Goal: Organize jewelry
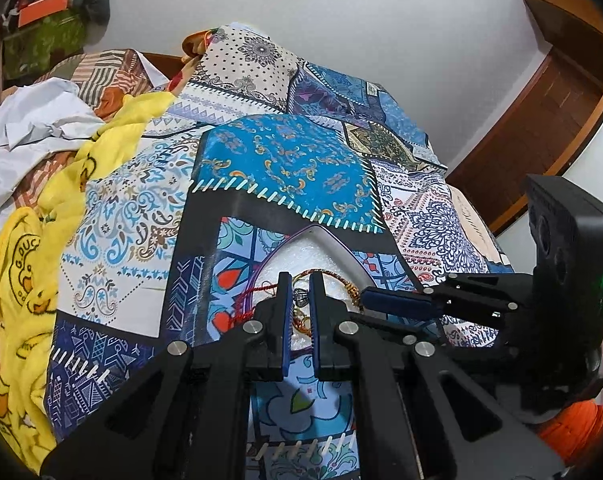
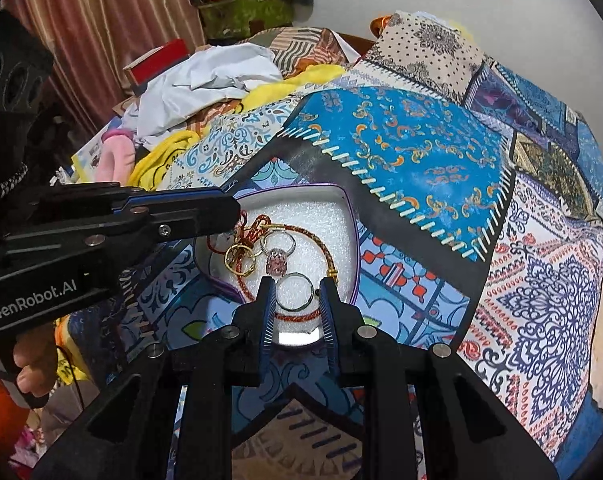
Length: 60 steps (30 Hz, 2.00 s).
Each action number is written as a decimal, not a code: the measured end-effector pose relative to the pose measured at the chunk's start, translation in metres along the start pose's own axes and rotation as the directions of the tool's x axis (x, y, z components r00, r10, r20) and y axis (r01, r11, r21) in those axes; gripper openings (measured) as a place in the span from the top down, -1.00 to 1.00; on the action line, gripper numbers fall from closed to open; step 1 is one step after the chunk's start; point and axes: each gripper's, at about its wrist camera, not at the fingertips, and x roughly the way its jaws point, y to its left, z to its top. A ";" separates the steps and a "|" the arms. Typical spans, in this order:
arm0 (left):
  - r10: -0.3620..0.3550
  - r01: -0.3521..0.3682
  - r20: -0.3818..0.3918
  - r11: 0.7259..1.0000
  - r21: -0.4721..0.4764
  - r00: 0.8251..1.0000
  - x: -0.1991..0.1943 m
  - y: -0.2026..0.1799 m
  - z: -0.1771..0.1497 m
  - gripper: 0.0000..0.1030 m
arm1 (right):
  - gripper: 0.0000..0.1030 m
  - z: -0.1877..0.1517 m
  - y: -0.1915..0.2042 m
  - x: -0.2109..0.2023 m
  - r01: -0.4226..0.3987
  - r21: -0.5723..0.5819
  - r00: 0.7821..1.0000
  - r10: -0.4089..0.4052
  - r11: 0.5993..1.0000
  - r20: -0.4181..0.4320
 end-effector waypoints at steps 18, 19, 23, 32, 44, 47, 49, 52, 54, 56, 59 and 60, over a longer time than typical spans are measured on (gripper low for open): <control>0.080 -0.079 -0.006 0.995 0.056 0.997 -0.008 -0.022 -0.006 0.88 | 0.48 -0.070 -0.102 -0.109 0.208 0.236 0.963 -0.242 0.949 0.122; 0.083 -0.083 -0.003 0.995 0.062 0.997 -0.009 -0.025 -0.005 0.88 | 0.48 -0.079 -0.111 -0.114 0.231 0.260 0.957 -0.266 0.938 0.112; 0.104 -0.105 0.015 0.990 0.091 0.995 -0.010 -0.043 -0.002 0.64 | 0.48 -0.104 -0.133 -0.120 0.252 0.316 0.955 -0.288 0.915 0.074; 0.152 -0.154 0.029 0.972 0.176 0.988 -0.004 -0.079 -0.011 0.28 | 0.48 -0.117 -0.134 -0.100 0.204 0.298 0.972 -0.230 0.932 0.054; 0.137 -0.140 0.031 0.981 0.131 0.990 -0.008 -0.068 -0.016 0.27 | 0.82 -0.116 -0.134 -0.082 0.223 0.294 0.967 -0.248 0.929 0.050; 0.127 -0.130 0.032 0.984 0.125 0.991 -0.010 -0.065 -0.019 0.27 | 0.83 -0.114 -0.131 -0.082 0.237 0.285 0.965 -0.259 0.929 0.043; 0.122 -0.126 0.035 0.984 0.127 0.992 -0.012 -0.065 -0.021 0.27 | 0.83 -0.110 -0.130 -0.086 0.216 0.293 0.970 -0.239 0.931 0.045; 0.129 -0.134 0.046 0.982 0.133 0.991 -0.017 -0.062 -0.023 0.27 | 0.83 -0.100 -0.119 -0.096 0.209 0.280 0.968 -0.239 0.937 0.079; 0.134 -0.140 0.055 0.981 0.133 0.989 -0.021 -0.059 -0.024 0.27 | 0.83 -0.090 -0.107 -0.104 0.193 0.264 0.967 -0.230 0.945 0.114; 0.137 -0.145 0.069 0.981 0.125 0.988 -0.027 -0.055 -0.024 0.27 | 0.83 -0.077 -0.092 -0.112 0.174 0.238 0.965 -0.214 0.955 0.154; 0.146 -0.156 0.087 0.981 0.112 0.985 -0.035 -0.046 -0.023 0.27 | 0.83 -0.058 -0.070 -0.115 0.137 0.194 0.964 -0.176 0.971 0.200; 0.153 -0.163 0.094 0.981 0.107 0.984 -0.038 -0.043 -0.023 0.27 | 0.83 -0.053 -0.063 -0.114 0.128 0.181 0.964 -0.165 0.975 0.210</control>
